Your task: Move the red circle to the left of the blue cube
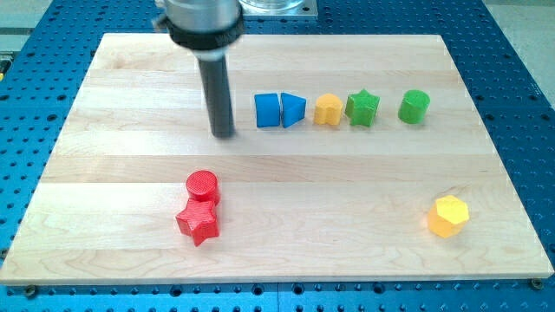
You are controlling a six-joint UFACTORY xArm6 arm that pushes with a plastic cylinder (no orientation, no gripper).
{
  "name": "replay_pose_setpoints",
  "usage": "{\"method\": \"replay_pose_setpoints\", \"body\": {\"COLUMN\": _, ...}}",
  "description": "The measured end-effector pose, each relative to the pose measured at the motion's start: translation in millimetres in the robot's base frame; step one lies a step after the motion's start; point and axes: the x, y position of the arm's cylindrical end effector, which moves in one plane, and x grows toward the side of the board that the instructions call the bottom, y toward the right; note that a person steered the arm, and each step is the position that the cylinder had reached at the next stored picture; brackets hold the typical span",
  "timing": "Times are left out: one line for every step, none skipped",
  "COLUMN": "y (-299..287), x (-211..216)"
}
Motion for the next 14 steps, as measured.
{"method": "replay_pose_setpoints", "body": {"y": 64.9, "x": 55.8}}
{"method": "replay_pose_setpoints", "body": {"y": 6.8, "x": 142.6}}
{"method": "replay_pose_setpoints", "body": {"y": -89.9, "x": 171.4}}
{"method": "replay_pose_setpoints", "body": {"y": -88.6, "x": 138.3}}
{"method": "replay_pose_setpoints", "body": {"y": -60.2, "x": 153.7}}
{"method": "replay_pose_setpoints", "body": {"y": -40.4, "x": 172.9}}
{"method": "replay_pose_setpoints", "body": {"y": -24.5, "x": 106.5}}
{"method": "replay_pose_setpoints", "body": {"y": -44.0, "x": 50.2}}
{"method": "replay_pose_setpoints", "body": {"y": -68.2, "x": 27.3}}
{"method": "replay_pose_setpoints", "body": {"y": -85.4, "x": 23.4}}
{"method": "replay_pose_setpoints", "body": {"y": -61.9, "x": -14.0}}
{"method": "replay_pose_setpoints", "body": {"y": -51.6, "x": -24.5}}
{"method": "replay_pose_setpoints", "body": {"y": -50.0, "x": -28.7}}
{"method": "replay_pose_setpoints", "body": {"y": -47.3, "x": -28.7}}
